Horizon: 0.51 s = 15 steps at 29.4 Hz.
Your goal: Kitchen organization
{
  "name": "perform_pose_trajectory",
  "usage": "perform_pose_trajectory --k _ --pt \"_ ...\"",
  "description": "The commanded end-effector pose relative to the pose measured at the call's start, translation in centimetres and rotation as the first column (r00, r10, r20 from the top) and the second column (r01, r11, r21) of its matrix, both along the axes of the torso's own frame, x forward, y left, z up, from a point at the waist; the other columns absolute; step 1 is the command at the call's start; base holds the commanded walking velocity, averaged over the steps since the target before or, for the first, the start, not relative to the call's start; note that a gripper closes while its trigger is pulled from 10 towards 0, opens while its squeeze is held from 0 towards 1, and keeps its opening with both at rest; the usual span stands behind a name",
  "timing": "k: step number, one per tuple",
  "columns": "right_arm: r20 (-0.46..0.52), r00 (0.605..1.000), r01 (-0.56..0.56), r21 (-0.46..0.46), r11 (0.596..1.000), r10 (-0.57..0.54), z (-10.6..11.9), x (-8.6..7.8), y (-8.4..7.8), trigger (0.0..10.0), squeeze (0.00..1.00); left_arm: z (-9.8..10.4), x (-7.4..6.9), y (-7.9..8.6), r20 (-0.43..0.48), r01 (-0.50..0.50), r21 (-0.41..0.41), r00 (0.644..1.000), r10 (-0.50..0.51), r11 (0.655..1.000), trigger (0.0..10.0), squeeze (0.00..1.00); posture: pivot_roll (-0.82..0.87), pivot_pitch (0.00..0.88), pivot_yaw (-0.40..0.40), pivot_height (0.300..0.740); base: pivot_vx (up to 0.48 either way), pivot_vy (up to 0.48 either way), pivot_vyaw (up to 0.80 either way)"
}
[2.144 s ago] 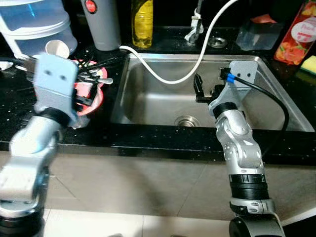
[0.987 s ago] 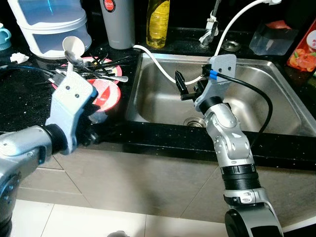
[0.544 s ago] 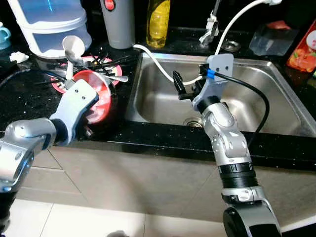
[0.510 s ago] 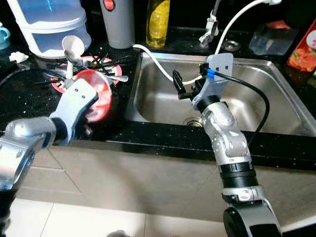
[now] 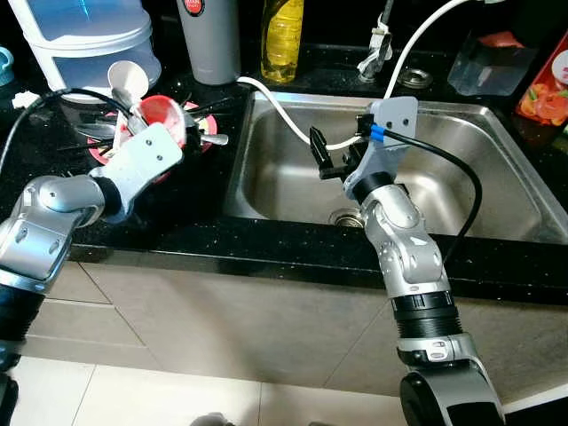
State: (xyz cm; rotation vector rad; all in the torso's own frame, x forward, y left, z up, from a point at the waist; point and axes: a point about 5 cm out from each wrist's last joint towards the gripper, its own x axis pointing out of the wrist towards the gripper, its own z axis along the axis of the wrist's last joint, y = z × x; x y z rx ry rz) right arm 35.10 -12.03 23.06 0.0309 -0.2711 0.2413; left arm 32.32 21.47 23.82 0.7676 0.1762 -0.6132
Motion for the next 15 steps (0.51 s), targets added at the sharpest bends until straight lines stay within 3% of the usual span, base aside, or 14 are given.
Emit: perform_pose_trajectory --k 1,6,10,11,13,14,15 --pt "0.007 1.0 0.004 -0.005 1.0 -0.004 0.0 -0.1 0.1 10.0 0.0 -1.2 0.0 0.5 -0.059 -0.001 0.034 0.998 0.003 0.999 0.0 0.0 0.13 0.0 0.0 0.74 0.0 0.0 0.0" --pt "0.007 1.0 0.008 -0.006 1.0 -0.008 0.0 -0.2 0.0 10.0 0.0 -0.4 0.1 -0.3 0.013 0.049 0.034 0.999 -0.049 0.998 0.0 0.0 0.13 0.0 -0.001 0.74 0.0 0.0 0.0" --pt "0.008 1.0 0.007 -0.005 1.0 -0.007 0.0 -0.2 0.1 10.0 0.0 1.4 0.9 -1.9 0.166 0.098 0.063 0.98 -0.107 0.993 0.0 0.0 0.13 0.0 -0.002 0.74 0.0 0.0 0.0" --pt "0.01 1.0 0.008 -0.003 1.0 -0.008 0.1 -0.1 0.1 10.0 0.0 2.2 1.2 -2.4 0.238 0.099 0.079 0.964 -0.115 0.992 1.6 0.0 0.12 0.0 0.0 0.74 0.0 0.0 0.0" --pt "0.01 1.0 0.008 -0.003 1.0 -0.008 0.1 -0.1 0.1 10.0 0.0 2.2 1.2 -2.4 0.238 0.099 0.079 0.964 -0.115 0.992 1.6 0.0 0.12 0.0 0.0 0.74 0.0 0.0 0.0" --pt "0.013 1.0 0.01 -0.002 1.0 -0.01 0.2 -0.1 0.1 10.0 0.0 3.0 1.5 -3.1 0.296 0.105 0.078 0.947 -0.124 0.991 10.0 0.0 0.12 0.0 0.002 0.74 0.0 0.0 0.0" --pt "0.013 1.0 0.01 -0.002 1.0 -0.01 0.2 -0.1 0.1 10.0 0.0 3.0 1.5 -3.1 0.296 0.105 0.078 0.947 -0.124 0.991 10.0 0.0 0.12 0.0 0.002 0.74 0.0 0.0 0.0"
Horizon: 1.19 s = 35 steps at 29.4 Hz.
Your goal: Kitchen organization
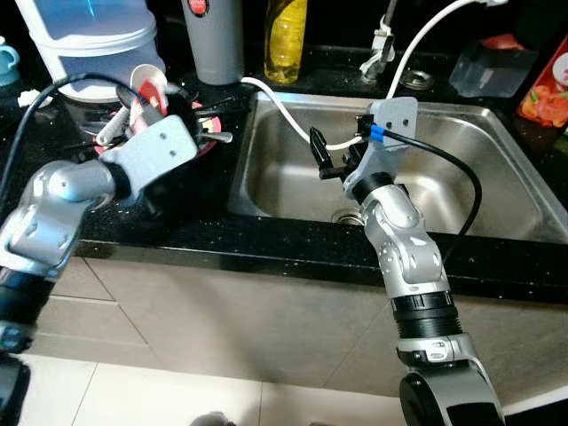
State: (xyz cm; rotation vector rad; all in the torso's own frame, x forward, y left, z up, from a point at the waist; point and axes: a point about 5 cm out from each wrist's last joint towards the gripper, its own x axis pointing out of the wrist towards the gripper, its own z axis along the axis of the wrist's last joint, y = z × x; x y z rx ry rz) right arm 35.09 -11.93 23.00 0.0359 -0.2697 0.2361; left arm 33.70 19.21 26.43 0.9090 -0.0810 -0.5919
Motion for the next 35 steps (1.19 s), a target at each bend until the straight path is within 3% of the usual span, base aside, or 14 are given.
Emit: perform_pose_trajectory --k 1,3,7,9,10,12,13,14,17,25,27,31,34,35 --pt "0.019 1.0 0.012 -0.006 1.0 -0.012 0.3 -0.1 -0.1 10.0 0.0 1.4 0.4 -1.8 0.105 0.048 0.004 0.993 -0.049 0.999 10.0 0.0 0.11 0.0 0.005 0.74 0.0 0.0 0.0" --pt "0.027 0.999 0.03 -0.005 1.0 -0.03 0.5 -0.1 -0.3 10.0 0.0 2.8 0.6 -3.5 0.177 0.107 0.001 0.978 -0.106 0.994 10.0 0.0 0.1 0.0 0.015 0.74 0.0 0.0 0.0" --pt "0.037 0.997 0.067 -0.009 0.998 -0.066 0.8 0.0 -0.9 10.0 0.0 3.5 1.0 -4.8 0.171 0.162 -0.032 0.973 -0.155 0.986 10.0 0.0 0.1 0.0 0.024 0.74 0.0 0.0 0.0" --pt "0.05 0.992 0.117 -0.024 0.993 -0.116 1.1 0.2 -1.7 10.0 0.0 3.5 1.7 -5.5 0.138 0.187 -0.083 0.975 -0.174 0.979 10.0 0.0 0.08 0.0 0.04 0.74 0.0 0.0 0.0" --pt "0.087 0.974 0.217 -0.062 0.974 -0.211 2.0 0.5 -3.2 10.0 0.0 3.3 3.3 -6.7 0.059 0.211 -0.189 0.977 -0.203 0.959 10.0 0.0 0.05 0.0 0.072 0.74 0.0 0.0 0.0" --pt "0.087 0.974 0.217 -0.062 0.974 -0.211 2.0 0.5 -3.2 10.0 0.0 3.3 3.3 -6.7 0.059 0.211 -0.189 0.977 -0.203 0.959 10.0 0.0 0.05 0.0 0.072 0.74 0.0 0.0 0.0" --pt "0.113 0.961 0.264 -0.082 0.961 -0.254 2.6 0.6 -4.0 10.0 0.0 3.1 4.3 -7.2 0.011 0.198 -0.254 0.979 -0.202 0.947 10.0 0.0 0.03 0.0 0.087 0.74 0.0 0.0 0.0" --pt "0.113 0.961 0.264 -0.082 0.961 -0.254 2.6 0.6 -4.0 10.0 0.0 3.1 4.3 -7.2 0.011 0.198 -0.254 0.979 -0.202 0.947 10.0 0.0 0.03 0.0 0.087 0.74 0.0 0.0 0.0" --pt "0.164 0.939 0.324 -0.116 0.939 -0.303 4.6 0.7 -5.2 10.0 0.0 2.1 6.3 -8.6 -0.129 0.144 -0.373 0.97 -0.205 0.916 10.0 0.0 -0.04 0.079 0.148 0.74 0.0 0.0 0.0" --pt "0.17 0.949 0.295 -0.168 0.941 -0.267 5.5 0.9 -4.7 10.0 0.0 1.3 6.7 -10.0 -0.255 0.158 -0.404 0.926 -0.277 0.901 10.0 0.0 -0.06 0.146 0.178 0.74 0.0 0.0 0.0" --pt "0.155 0.955 0.278 -0.181 0.943 -0.252 5.6 1.0 -4.4 10.0 0.0 1.1 6.7 -10.6 -0.296 0.182 -0.393 0.903 -0.311 0.901 10.0 0.0 -0.07 0.165 0.19 0.74 0.0 0.0 0.0" --pt "0.028 0.997 0.078 -0.237 0.968 -0.074 4.8 0.7 -2.6 10.0 0.0 -1.1 6.5 -12.1 -0.473 0.19 -0.378 0.802 -0.365 0.906 10.0 0.0 -0.1 0.217 0.218 0.74 0.0 0.0 0.0" --pt "0.028 0.997 0.078 -0.237 0.968 -0.074 4.8 0.7 -2.6 10.0 0.0 -1.1 6.5 -12.1 -0.473 0.19 -0.378 0.802 -0.365 0.906 10.0 0.0 -0.1 0.217 0.218 0.74 0.0 0.0 0.0" --pt "0.029 0.999 0.051 -0.243 0.969 -0.045 5.0 0.6 -2.4 10.0 0.0 -1.9 6.3 -12.1 -0.502 0.194 -0.369 0.781 -0.37 0.909 10.0 0.0 -0.1 0.218 0.218 0.74 0.0 0.0 0.0"
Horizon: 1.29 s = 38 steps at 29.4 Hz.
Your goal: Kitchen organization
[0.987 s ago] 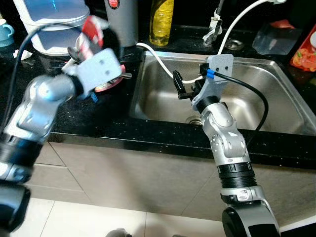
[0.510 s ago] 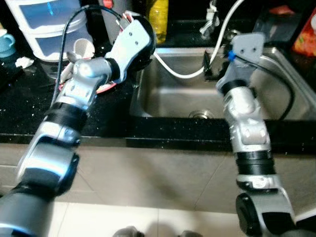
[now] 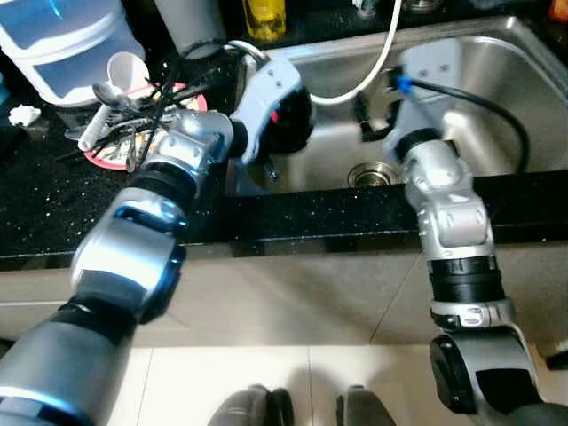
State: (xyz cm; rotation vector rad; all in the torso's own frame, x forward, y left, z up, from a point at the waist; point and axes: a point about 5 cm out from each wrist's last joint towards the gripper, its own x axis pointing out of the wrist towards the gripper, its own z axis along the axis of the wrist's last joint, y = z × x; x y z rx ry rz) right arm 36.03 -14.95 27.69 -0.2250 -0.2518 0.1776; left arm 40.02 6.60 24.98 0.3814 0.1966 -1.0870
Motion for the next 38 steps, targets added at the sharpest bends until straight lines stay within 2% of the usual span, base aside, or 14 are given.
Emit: perform_pose_trajectory --k 1,2,3,4,9,15,16,17,19,22,24,28,36,38 --pt "0.012 0.998 -0.065 -0.005 0.998 0.065 0.5 -0.5 0.8 10.0 0.0 -1.8 -0.4 0.5 -0.065 0.043 0.061 0.997 -0.039 0.997 10.0 0.01 -0.09 0.218 0.213 0.74 0.0 0.0 0.0" --pt "0.019 0.997 -0.077 -0.012 0.997 0.077 0.7 -0.6 0.9 10.0 0.0 -3.0 -0.7 0.5 -0.107 0.084 0.085 0.991 -0.074 0.993 10.0 0.19 -0.09 0.218 0.212 0.74 0.0 0.0 0.0" --pt "0.019 0.997 -0.077 -0.012 0.997 0.077 0.7 -0.6 0.9 10.0 0.0 -3.0 -0.7 0.5 -0.107 0.084 0.085 0.991 -0.074 0.993 10.0 0.19 -0.09 0.218 0.212 0.74 0.0 0.0 0.0" --pt "0.023 0.996 -0.083 -0.015 0.996 0.083 0.9 -0.6 1.0 10.0 0.0 -3.7 -1.0 0.4 -0.135 0.111 0.098 0.986 -0.097 0.989 10.0 0.98 -0.09 0.218 0.212 0.74 0.0 0.0 0.0" --pt "0.067 0.991 -0.117 -0.043 0.992 0.119 1.5 -0.8 1.8 10.0 0.0 -4.2 -1.1 0.3 -0.142 0.105 0.075 0.985 -0.094 0.992 10.0 1.0 -0.09 0.215 0.202 0.74 0.0 0.0 0.0" --pt "0.107 0.983 -0.145 -0.038 0.989 0.148 2.6 -1.0 2.1 10.0 0.0 -0.6 -0.4 0.7 -0.071 0.071 -0.102 0.994 -0.078 0.992 10.0 1.0 -0.08 0.191 0.174 0.74 0.0 0.0 0.0" --pt "0.116 0.982 -0.148 -0.033 0.988 0.151 2.8 -1.0 2.2 10.0 0.0 0.7 -0.2 0.8 -0.03 0.064 -0.153 0.997 -0.069 0.986 10.0 0.96 -0.08 0.186 0.171 0.74 0.0 0.0 0.0" --pt "0.124 0.98 -0.154 -0.029 0.988 0.156 3.1 -1.1 2.2 10.0 0.0 2.1 0.0 0.9 0.009 0.065 -0.197 0.998 -0.065 0.978 10.0 0.0 -0.08 0.183 0.167 0.74 0.0 0.0 0.0" --pt "0.144 0.975 -0.165 -0.025 0.986 0.167 3.5 -1.2 2.3 10.0 0.0 4.4 0.0 1.0 0.08 0.085 -0.269 0.995 -0.066 0.96 10.0 0.0 -0.07 0.172 0.156 0.74 0.0 0.0 0.0" --pt "0.144 0.975 -0.165 -0.025 0.986 0.167 3.5 -1.2 2.3 10.0 0.0 4.4 0.0 1.0 0.08 0.085 -0.269 0.995 -0.066 0.96 10.0 0.0 -0.07 0.172 0.156 0.74 0.0 0.0 0.0" --pt "0.199 0.96 -0.198 -0.022 0.98 0.199 4.5 -1.3 3.1 10.0 0.0 9.3 0.0 2.0 0.259 0.077 -0.349 0.966 0.017 0.934 10.0 0.0 -0.05 0.137 0.122 0.74 0.0 0.0 0.0" --pt "0.239 0.942 -0.235 -0.034 0.972 0.236 5.2 -1.4 4.1 10.0 0.0 12.8 -0.5 3.5 0.4 0.046 -0.359 0.91 0.109 0.932 10.0 0.0 -0.03 0.112 0.095 0.74 0.0 0.0 0.0" --pt "0.25 0.931 -0.267 -0.035 0.963 0.267 5.3 -1.6 5.0 10.0 0.0 14.3 -1.1 5.4 0.453 -0.017 -0.375 0.869 0.199 0.927 10.0 0.0 -0.01 0.091 0.066 0.74 0.0 0.0 0.0" --pt "0.261 0.917 -0.31 -0.008 0.951 0.301 5.3 -1.7 5.8 10.0 0.0 15.9 -3.7 9.5 0.519 -0.13 -0.499 0.746 0.416 0.857 10.0 0.0 0.03 0.07 0.038 0.74 0.0 0.0 0.0"
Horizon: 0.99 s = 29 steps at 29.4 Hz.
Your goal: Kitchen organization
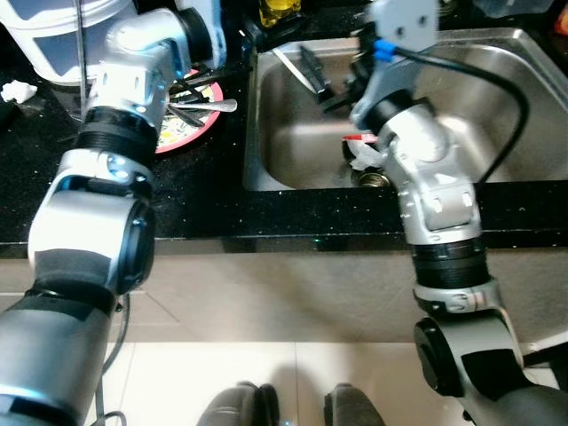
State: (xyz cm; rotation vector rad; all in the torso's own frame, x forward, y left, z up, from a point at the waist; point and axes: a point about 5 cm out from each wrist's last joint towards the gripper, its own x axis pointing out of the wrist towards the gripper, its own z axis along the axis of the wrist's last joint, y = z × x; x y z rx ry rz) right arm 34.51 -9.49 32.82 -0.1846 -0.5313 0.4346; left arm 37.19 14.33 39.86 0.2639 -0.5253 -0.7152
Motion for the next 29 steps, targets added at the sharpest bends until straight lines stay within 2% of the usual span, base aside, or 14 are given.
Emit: perform_pose_trajectory --k 1,2,3,4,5,7,9,17,24,28,29 --pt "0.016 1.0 -0.025 0.007 1.0 0.025 0.1 -0.2 0.4 10.0 0.0 1.0 -0.9 1.8 0.039 -0.078 -0.032 0.996 0.079 0.996 10.0 0.0 0.03 0.07 0.038 0.74 0.0 0.0 0.0" --pt "0.019 0.999 -0.04 0.027 0.999 0.039 0.2 -0.2 0.6 10.0 0.0 1.2 -2.3 3.3 0.079 -0.159 -0.094 0.983 0.167 0.983 10.0 0.0 0.04 0.061 0.028 0.74 0.0 0.0 0.0" --pt "0.019 0.999 -0.04 0.027 0.999 0.039 0.2 -0.2 0.6 10.0 0.0 1.2 -2.3 3.3 0.079 -0.159 -0.094 0.983 0.167 0.983 10.0 0.0 0.04 0.061 0.028 0.74 0.0 0.0 0.0" --pt "0.022 0.999 -0.048 0.049 0.998 0.047 0.2 -0.1 0.8 10.0 0.0 1.0 -3.3 4.3 0.105 -0.223 -0.146 0.965 0.239 0.964 10.0 0.0 0.05 0.055 0.023 0.74 0.0 0.0 0.0" --pt "0.022 0.999 -0.048 0.049 0.998 0.047 0.2 -0.1 0.8 10.0 0.0 1.0 -3.3 4.3 0.105 -0.223 -0.146 0.965 0.239 0.964 10.0 0.0 0.05 0.055 0.023 0.74 0.0 0.0 0.0" --pt "0.033 0.998 -0.057 0.088 0.994 0.054 0.3 -0.1 1.0 10.0 0.0 0.7 -4.4 5.2 0.136 -0.292 -0.22 0.936 0.325 0.931 10.0 0.0 0.06 0.043 0.018 0.74 0.0 0.0 0.0" --pt "0.041 0.998 -0.061 0.108 0.992 0.057 0.3 -0.1 1.1 10.0 0.0 0.4 -4.8 5.4 0.137 -0.306 -0.258 0.927 0.349 0.916 10.0 0.0 0.07 0.031 0.021 0.74 0.0 0.0 0.0" --pt "0.064 0.996 -0.066 0.134 0.989 0.058 0.5 -0.2 0.9 10.0 0.0 -1.5 -5.9 4.3 0.103 -0.403 -0.199 0.898 0.428 0.894 10.0 0.0 0.07 0.014 0.028 0.74 0.0 0.0 0.0" --pt "0.093 0.993 -0.082 0.155 0.984 0.068 1.0 -0.6 0.8 10.0 0.0 -2.3 -5.7 3.6 0.087 -0.428 -0.17 0.891 0.447 0.887 10.0 0.0 0.07 0.009 0.033 0.74 0.0 0.0 0.0" --pt "0.111 0.992 -0.078 0.178 0.981 0.059 1.4 -1.0 0.3 10.0 0.0 -4.0 -6.0 3.2 0.04 -0.421 -0.078 0.904 0.425 0.904 10.0 0.0 0.07 0.007 0.04 0.74 0.0 0.0 0.0" --pt "0.097 0.994 -0.062 0.181 0.981 0.045 0.9 -1.0 0.0 10.0 0.0 -5.0 -6.2 3.2 -0.007 -0.418 -0.057 0.908 0.418 0.907 10.0 0.0 0.08 0.006 0.044 0.74 0.0 0.0 0.0"
